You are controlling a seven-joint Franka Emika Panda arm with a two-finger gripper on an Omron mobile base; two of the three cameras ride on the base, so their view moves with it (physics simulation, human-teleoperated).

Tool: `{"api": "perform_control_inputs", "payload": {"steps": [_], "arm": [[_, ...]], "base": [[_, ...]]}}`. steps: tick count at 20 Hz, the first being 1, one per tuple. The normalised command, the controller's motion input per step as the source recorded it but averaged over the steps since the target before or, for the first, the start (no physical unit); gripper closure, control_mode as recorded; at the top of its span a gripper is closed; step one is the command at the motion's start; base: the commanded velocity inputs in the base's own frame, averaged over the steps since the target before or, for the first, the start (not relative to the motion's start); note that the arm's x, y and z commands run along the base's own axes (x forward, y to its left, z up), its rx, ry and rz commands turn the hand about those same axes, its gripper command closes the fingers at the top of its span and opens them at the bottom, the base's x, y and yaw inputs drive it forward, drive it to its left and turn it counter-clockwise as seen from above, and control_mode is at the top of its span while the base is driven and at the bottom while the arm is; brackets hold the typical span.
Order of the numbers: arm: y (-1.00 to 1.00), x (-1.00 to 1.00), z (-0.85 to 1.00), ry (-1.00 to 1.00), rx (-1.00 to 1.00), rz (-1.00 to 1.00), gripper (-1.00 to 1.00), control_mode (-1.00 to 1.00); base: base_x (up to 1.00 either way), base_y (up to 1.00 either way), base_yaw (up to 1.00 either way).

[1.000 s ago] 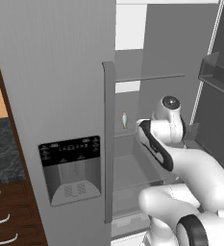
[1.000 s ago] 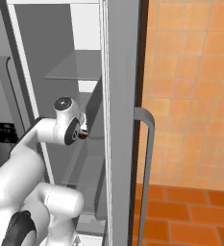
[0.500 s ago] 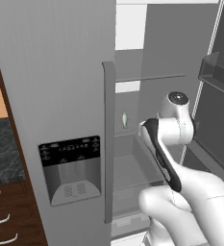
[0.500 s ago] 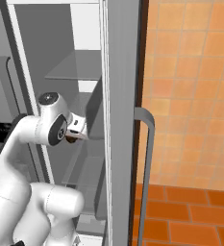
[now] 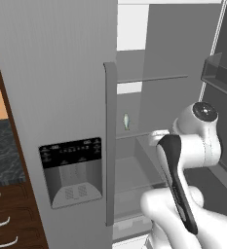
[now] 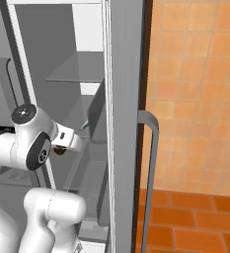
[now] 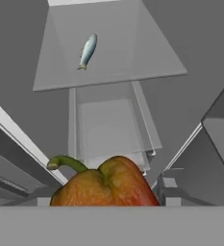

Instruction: Place one bell pepper and one fish in each tupperware on the nearby counter, to pack two identical lunches.

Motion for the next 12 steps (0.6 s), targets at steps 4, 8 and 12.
{"api": "perform_control_inputs", "payload": {"steps": [4,8,12], "arm": [[0.0,-0.26,0.0,-0.02,0.0,0.06,1.0,-1.0],[0.0,0.0,0.0,0.0,0.0,0.0,1.0,-1.0],[0.0,-0.31,0.0,0.0,0.0,0.0,1.0,-1.0]], "base": [[0.0,0.0,0.0],[0.0,0.0,0.0],[0.0,0.0,0.0]]}}
